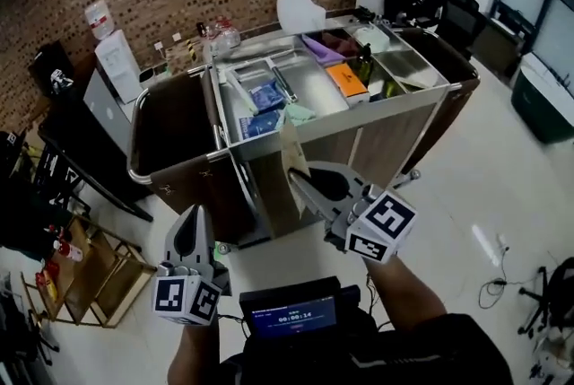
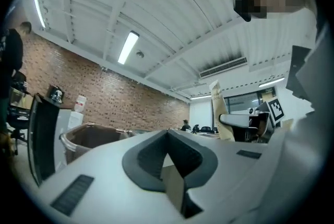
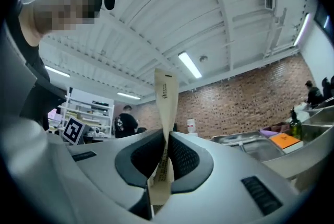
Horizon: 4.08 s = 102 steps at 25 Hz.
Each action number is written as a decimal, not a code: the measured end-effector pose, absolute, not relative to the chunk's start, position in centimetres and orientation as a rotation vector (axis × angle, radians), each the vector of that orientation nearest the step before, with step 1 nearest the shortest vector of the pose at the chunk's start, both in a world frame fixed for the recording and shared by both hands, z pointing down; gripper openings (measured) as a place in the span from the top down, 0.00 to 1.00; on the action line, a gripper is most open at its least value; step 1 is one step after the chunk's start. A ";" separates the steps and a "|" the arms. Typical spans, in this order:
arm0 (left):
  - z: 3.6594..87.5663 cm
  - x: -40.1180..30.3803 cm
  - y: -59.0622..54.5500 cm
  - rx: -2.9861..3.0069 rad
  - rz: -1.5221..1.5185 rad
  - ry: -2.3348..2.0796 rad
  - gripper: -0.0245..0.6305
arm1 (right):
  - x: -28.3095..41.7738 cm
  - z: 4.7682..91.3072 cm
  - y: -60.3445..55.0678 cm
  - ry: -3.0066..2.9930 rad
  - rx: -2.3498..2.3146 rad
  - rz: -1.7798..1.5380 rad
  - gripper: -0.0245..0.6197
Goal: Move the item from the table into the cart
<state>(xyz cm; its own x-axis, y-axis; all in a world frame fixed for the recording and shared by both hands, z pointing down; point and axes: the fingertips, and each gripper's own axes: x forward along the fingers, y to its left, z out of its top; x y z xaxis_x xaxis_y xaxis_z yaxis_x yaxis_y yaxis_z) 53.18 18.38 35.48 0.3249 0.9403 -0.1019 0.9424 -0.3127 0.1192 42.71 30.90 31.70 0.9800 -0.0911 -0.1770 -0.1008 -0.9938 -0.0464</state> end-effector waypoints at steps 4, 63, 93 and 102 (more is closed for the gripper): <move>35.2 53.3 25.5 2.281 0.023 1.907 0.95 | 40.8 31.4 37.3 -0.095 -3.063 0.277 0.93; 34.0 33.1 90.5 2.402 0.144 2.023 0.95 | 29.5 38.0 106.9 0.116 -3.059 -1.116 0.93; 37.2 37.0 90.7 2.358 0.296 2.053 0.95 | 31.4 52.4 108.6 0.225 -2.596 -1.833 0.93; 37.6 36.2 91.6 2.339 0.289 2.077 0.95 | 31.2 54.2 108.5 0.235 -2.569 -1.850 0.92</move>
